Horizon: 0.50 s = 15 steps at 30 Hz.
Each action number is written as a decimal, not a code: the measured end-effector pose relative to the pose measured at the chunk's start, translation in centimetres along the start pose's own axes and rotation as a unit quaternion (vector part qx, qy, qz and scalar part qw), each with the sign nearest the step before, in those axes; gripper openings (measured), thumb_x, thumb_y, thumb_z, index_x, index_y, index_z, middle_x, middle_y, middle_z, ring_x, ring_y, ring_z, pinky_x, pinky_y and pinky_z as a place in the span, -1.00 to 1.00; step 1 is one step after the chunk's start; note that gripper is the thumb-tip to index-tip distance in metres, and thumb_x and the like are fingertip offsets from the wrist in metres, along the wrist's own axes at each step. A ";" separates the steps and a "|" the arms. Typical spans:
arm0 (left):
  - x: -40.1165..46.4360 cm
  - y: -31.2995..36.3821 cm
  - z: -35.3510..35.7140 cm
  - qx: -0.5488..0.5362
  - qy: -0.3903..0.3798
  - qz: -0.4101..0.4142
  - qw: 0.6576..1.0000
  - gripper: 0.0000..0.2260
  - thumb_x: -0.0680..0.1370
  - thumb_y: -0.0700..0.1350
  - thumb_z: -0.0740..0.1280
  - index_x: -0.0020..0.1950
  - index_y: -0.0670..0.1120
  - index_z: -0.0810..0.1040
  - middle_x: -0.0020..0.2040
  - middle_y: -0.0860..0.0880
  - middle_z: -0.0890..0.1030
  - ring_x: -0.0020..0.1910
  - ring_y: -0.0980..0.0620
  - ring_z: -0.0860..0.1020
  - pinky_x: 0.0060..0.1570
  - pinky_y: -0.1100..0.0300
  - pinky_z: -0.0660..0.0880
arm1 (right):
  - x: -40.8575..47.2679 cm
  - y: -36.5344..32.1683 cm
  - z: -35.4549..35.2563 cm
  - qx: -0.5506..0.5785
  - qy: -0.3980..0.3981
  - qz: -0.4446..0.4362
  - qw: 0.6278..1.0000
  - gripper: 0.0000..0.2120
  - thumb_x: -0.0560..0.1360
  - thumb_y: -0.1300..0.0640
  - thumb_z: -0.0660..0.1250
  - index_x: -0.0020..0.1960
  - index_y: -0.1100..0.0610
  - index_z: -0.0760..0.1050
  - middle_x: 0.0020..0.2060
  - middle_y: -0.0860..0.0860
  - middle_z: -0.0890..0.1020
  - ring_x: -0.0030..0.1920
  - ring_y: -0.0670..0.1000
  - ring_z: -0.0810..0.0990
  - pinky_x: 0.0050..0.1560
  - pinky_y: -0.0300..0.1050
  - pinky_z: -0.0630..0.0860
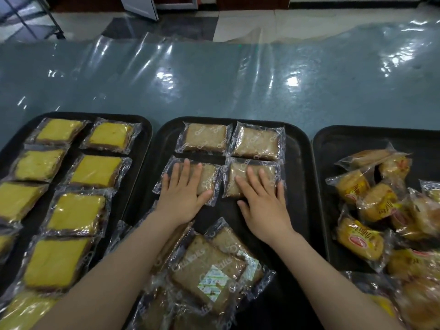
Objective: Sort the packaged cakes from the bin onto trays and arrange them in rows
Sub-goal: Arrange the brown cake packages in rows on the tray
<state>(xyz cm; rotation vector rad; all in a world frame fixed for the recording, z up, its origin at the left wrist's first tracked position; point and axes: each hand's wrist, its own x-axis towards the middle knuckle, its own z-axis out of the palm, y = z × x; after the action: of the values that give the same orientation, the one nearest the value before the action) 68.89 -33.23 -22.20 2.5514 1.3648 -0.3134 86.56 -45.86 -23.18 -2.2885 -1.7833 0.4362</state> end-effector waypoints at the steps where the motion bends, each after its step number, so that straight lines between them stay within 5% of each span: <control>1: 0.4 0.2 -0.1 -0.002 -0.002 -0.003 1.000 -0.35 0.54 0.32 -0.13 0.50 0.10 -0.32 0.51 -0.07 -0.34 0.46 -0.10 -0.34 0.32 -0.04 -0.36 | 0.1 -0.1 0.1 -0.004 0.004 0.009 1.000 -0.45 0.62 -0.10 0.01 0.55 -0.15 -0.12 0.55 -0.10 -0.20 0.44 -0.06 -0.41 0.40 0.18 -0.37; 11: 1.1 0.9 -1.6 -0.057 0.038 0.030 0.997 -0.33 0.56 0.24 -0.05 0.53 -0.04 -0.24 0.54 -0.13 -0.21 0.50 -0.06 -0.22 0.41 0.04 -0.22 | 0.3 -0.3 -0.8 0.074 0.009 0.018 0.997 -0.41 0.57 -0.13 0.16 0.54 -0.16 0.02 0.55 -0.12 -0.08 0.48 -0.07 -0.35 0.38 0.24 -0.38; 13: -0.3 1.1 -2.0 -0.099 0.073 0.042 0.992 -0.36 0.59 0.16 0.01 0.53 -0.07 -0.18 0.55 -0.08 -0.17 0.49 0.02 -0.22 0.42 0.09 -0.22 | -0.5 -0.8 -1.2 0.115 0.060 0.011 0.991 -0.48 0.57 -0.06 0.21 0.50 -0.13 0.18 0.53 -0.13 0.11 0.50 -0.09 -0.23 0.43 0.20 -0.29; 15: -2.3 1.1 -2.1 -0.139 0.097 0.055 0.984 -0.42 0.61 0.10 0.06 0.54 -0.06 -0.09 0.53 0.01 -0.10 0.44 0.15 -0.21 0.40 0.16 -0.22 | -1.6 -1.3 -1.6 0.166 0.111 0.007 0.980 -0.58 0.56 0.04 0.26 0.41 -0.06 0.38 0.42 -0.09 0.39 0.51 -0.03 0.10 0.48 0.05 0.00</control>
<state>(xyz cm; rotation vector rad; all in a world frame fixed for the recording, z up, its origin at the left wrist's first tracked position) 68.68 -34.98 -19.38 2.4577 1.2236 0.1397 85.64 -47.10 -21.05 -2.0302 -1.4642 0.4247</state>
